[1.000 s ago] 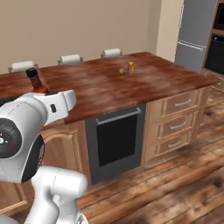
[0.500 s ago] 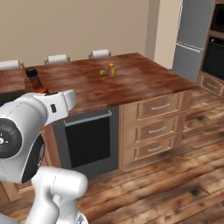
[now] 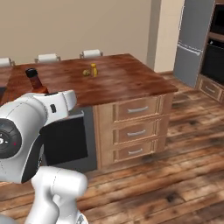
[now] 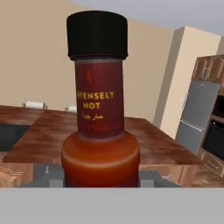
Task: Move the condiment bottle and oil and vinegar bottle from the cabinet to the dining counter.
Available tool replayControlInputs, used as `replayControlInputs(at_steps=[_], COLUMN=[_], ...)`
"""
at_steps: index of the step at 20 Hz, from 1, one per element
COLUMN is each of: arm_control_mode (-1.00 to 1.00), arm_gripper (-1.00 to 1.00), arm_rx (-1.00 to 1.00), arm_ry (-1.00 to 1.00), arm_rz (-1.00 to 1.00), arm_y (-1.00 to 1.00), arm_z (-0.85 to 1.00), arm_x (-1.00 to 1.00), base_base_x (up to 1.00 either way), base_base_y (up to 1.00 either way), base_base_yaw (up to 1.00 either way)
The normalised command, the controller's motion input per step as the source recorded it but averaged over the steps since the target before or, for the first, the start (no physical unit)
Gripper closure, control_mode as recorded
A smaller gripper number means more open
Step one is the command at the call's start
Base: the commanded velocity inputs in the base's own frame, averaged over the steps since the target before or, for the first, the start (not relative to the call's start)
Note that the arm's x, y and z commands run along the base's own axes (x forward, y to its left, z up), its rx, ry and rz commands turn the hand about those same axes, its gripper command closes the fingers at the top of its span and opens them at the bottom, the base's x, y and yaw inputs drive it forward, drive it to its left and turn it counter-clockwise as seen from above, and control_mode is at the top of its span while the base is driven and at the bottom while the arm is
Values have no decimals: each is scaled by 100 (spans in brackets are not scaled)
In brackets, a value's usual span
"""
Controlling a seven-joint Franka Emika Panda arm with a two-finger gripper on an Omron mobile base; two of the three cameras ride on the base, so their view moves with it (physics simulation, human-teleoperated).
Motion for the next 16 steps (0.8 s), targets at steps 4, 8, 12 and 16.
replayControlInputs(at_steps=[4,8,12,16], arm_control_mode=[100,100,100,100], arm_gripper=[100,100,100,100], arm_rx=[0,0,0,0], arm_ry=[0,0,0,0], arm_rz=[0,0,0,0], arm_y=[0,0,0,0], arm_z=[0,0,0,0], arm_x=[0,0,0,0], base_base_x=[2,6,8,6], base_base_y=[-100,-100,-100,-100], base_base_yaw=[24,25,27,28])
